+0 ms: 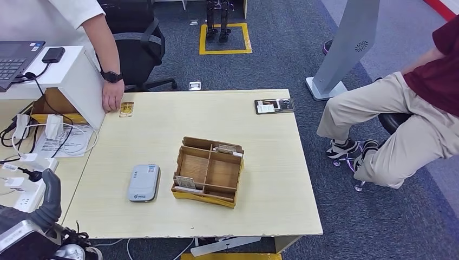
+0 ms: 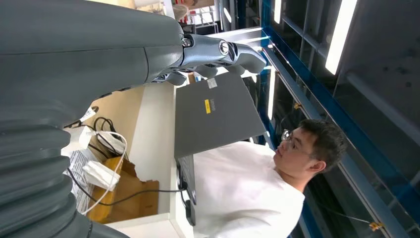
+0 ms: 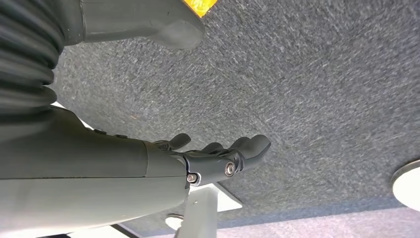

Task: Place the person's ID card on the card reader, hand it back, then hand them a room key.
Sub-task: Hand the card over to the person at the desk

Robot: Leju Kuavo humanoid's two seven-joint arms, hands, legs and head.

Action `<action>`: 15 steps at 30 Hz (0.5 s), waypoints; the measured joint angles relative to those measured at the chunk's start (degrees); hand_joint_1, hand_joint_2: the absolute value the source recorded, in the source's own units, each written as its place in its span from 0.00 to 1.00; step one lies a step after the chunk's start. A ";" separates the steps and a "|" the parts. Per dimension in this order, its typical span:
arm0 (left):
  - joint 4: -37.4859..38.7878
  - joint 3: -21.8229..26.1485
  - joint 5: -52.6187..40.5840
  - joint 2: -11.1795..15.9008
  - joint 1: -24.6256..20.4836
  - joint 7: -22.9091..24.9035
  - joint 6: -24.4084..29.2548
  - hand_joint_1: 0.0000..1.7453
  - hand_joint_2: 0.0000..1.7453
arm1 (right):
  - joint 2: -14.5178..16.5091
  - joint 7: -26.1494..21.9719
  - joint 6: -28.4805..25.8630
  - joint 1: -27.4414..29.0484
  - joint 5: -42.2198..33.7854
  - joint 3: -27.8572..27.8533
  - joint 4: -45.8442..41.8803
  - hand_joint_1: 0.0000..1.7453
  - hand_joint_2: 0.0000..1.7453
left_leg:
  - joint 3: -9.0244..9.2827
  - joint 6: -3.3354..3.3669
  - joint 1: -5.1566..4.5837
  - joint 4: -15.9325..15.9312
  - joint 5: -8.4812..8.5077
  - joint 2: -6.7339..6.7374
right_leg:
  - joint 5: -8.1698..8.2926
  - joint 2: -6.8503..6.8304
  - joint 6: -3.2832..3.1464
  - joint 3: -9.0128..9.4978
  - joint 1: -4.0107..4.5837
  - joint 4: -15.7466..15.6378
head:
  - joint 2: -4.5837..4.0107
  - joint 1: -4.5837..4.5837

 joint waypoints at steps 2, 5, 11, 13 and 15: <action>-1.30 -1.39 -0.07 -0.08 1.33 -0.01 0.00 0.00 1.00 | 0.08 0.13 0.00 0.03 -0.36 -0.01 -0.39 0.00 1.00 | 0.00 0.00 0.00 0.00 0.00 0.00 | 0.00 0.00 0.00 0.00 0.00 0.00 | 0.00 0.00; -2.66 -3.20 -1.48 -0.26 3.11 -0.01 0.00 0.00 1.00 | 0.18 0.23 0.00 0.07 -0.76 -0.01 -0.81 0.00 1.00 | 0.00 0.00 0.00 0.00 -0.01 0.00 | -0.01 0.00 0.01 0.00 0.00 -0.01 | -0.01 -0.01; -3.63 -5.66 -4.04 -0.55 5.83 0.00 0.00 0.00 1.00 | 0.26 0.55 0.00 0.24 -1.48 -0.01 -1.33 0.00 1.00 | 0.00 0.00 0.00 0.00 0.00 0.00 | -0.01 0.00 0.01 0.00 0.00 -0.01 | -0.01 -0.01; -3.72 -6.28 -3.76 -0.61 6.41 -0.01 0.00 0.00 1.00 | 0.28 0.56 0.00 0.25 -1.71 -0.02 -1.44 0.00 1.00 | 0.01 0.00 0.00 0.00 0.00 0.00 | -0.01 0.00 0.01 0.00 0.00 0.00 | 0.00 -0.01; -3.72 -7.16 -3.14 -0.67 6.97 0.23 0.00 0.00 1.00 | 0.33 0.61 0.00 0.26 -2.23 -0.03 -1.61 0.00 1.00 | 0.01 0.00 0.00 0.00 0.00 0.00 | -0.01 -0.01 0.01 0.00 0.00 0.00 | 0.00 -0.01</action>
